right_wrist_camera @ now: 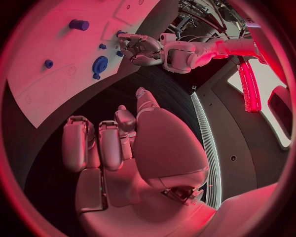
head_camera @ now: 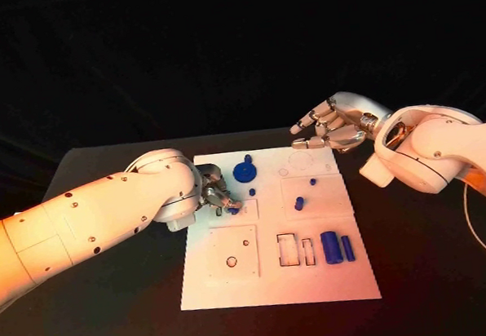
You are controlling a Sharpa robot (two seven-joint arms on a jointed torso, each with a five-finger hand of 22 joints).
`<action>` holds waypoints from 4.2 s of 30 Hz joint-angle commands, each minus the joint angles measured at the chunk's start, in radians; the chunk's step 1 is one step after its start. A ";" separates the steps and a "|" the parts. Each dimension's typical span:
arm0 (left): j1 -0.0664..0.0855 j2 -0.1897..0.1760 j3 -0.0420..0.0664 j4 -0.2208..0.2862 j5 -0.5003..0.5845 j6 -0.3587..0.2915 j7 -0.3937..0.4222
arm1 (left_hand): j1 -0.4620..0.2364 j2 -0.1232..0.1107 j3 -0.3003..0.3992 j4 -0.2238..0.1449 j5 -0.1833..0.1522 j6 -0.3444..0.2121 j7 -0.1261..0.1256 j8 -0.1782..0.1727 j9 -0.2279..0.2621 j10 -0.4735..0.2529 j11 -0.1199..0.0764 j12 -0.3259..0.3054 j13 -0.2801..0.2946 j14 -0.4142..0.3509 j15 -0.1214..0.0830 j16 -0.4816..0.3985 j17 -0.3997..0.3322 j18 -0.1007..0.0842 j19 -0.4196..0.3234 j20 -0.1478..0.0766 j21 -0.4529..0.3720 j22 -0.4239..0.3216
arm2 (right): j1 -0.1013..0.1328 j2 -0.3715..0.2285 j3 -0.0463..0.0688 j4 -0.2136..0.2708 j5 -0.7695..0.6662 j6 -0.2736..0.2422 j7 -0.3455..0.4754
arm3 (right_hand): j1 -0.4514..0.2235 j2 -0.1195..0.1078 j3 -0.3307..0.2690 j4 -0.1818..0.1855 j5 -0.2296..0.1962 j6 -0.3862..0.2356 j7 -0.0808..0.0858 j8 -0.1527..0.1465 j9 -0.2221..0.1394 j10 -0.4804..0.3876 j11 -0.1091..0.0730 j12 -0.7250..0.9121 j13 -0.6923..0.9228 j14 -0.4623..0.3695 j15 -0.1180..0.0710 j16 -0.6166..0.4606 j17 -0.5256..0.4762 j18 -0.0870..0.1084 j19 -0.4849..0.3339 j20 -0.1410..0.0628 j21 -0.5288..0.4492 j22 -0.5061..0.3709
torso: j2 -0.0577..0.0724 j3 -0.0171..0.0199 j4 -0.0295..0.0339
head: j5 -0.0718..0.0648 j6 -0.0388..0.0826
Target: Assemble the parts on the task board
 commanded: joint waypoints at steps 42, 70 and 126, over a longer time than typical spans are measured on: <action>-0.011 0.039 -0.007 -0.050 -0.019 0.096 -0.016 | -0.147 0.015 0.149 -0.152 0.070 0.035 -0.022 0.021 0.013 0.048 -0.015 0.056 0.053 0.105 -0.007 0.003 0.263 -0.007 0.069 -0.002 0.002 0.161 | -0.001 0.001 0.000 0.002 0.003 0.034 0.010 | 0.000 0.007 -0.005 -0.001 0.007 0.006 -0.002 0.004 0.001 0.000 -0.002 0.004 -0.004 0.049 -0.005 -0.007 -0.003 0.009 -0.009 0.003 -0.009 -0.005 | 0.000 0.0013 -0.0009 | 0.000 -0.005; -0.012 0.048 -0.011 -0.067 -0.035 0.097 -0.018 | -0.300 0.005 -0.068 -0.066 0.063 0.096 -0.036 0.014 -0.002 0.078 -0.026 0.093 0.095 0.105 -0.016 0.003 0.263 -0.013 0.079 -0.012 0.019 0.188 | -0.001 -0.001 0.000 0.003 0.005 0.033 0.014 | -0.009 0.005 -0.010 0.003 0.008 0.005 -0.002 0.004 0.001 -0.004 -0.001 -0.001 -0.009 0.047 -0.005 -0.012 -0.009 0.011 -0.014 0.003 -0.014 -0.012 | 0.000 0.0003 0.0001 | -0.002 -0.011; 0.086 0.120 0.056 -0.347 -0.003 0.200 0.021 | -0.149 0.083 -0.507 0.057 0.008 0.028 0.006 -0.061 -0.109 -0.025 0.011 -0.038 -0.070 0.105 0.015 0.003 0.263 0.000 0.059 0.017 -0.033 0.143 | -0.005 0.013 -0.003 -0.017 0.016 0.034 0.016 | -0.039 0.016 -0.039 0.018 -0.049 0.002 -0.003 0.007 0.001 -0.001 -0.001 0.008 -0.009 0.046 -0.005 -0.023 -0.019 0.013 -0.018 0.004 -0.023 -0.022 | 0.003 0.0004 -0.0001 | 0.001 0.006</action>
